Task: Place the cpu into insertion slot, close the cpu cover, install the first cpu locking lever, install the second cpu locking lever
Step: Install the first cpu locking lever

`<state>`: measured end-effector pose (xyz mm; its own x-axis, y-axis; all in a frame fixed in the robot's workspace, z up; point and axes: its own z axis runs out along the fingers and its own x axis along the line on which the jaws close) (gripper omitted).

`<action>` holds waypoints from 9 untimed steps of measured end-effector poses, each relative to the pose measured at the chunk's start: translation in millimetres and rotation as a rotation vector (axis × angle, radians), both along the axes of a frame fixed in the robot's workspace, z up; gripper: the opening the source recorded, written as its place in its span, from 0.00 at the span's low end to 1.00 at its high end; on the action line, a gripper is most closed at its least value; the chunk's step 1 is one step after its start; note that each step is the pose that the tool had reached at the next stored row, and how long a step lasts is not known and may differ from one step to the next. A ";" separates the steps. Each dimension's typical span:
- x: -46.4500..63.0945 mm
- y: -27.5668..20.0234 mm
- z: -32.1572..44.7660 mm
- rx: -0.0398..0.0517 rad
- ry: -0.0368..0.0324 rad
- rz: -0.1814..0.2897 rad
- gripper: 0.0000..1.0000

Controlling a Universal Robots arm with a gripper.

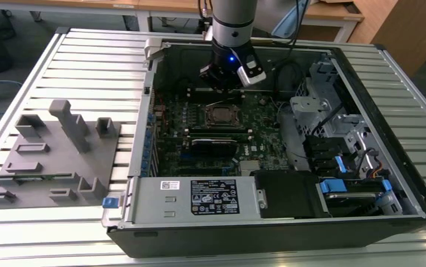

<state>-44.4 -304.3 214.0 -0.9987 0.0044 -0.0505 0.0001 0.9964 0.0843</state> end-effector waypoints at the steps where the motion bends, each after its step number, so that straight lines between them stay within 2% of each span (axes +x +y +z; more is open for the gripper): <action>1: 0.0 0.0 0.0 0.0000 0.0000 0.000 0.11; 9: 0.1 2.0 -0.9 0.0002 -0.0002 0.000 0.11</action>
<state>-44.3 -302.3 213.1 -0.9987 0.0043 -0.0507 0.0000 0.9964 0.0845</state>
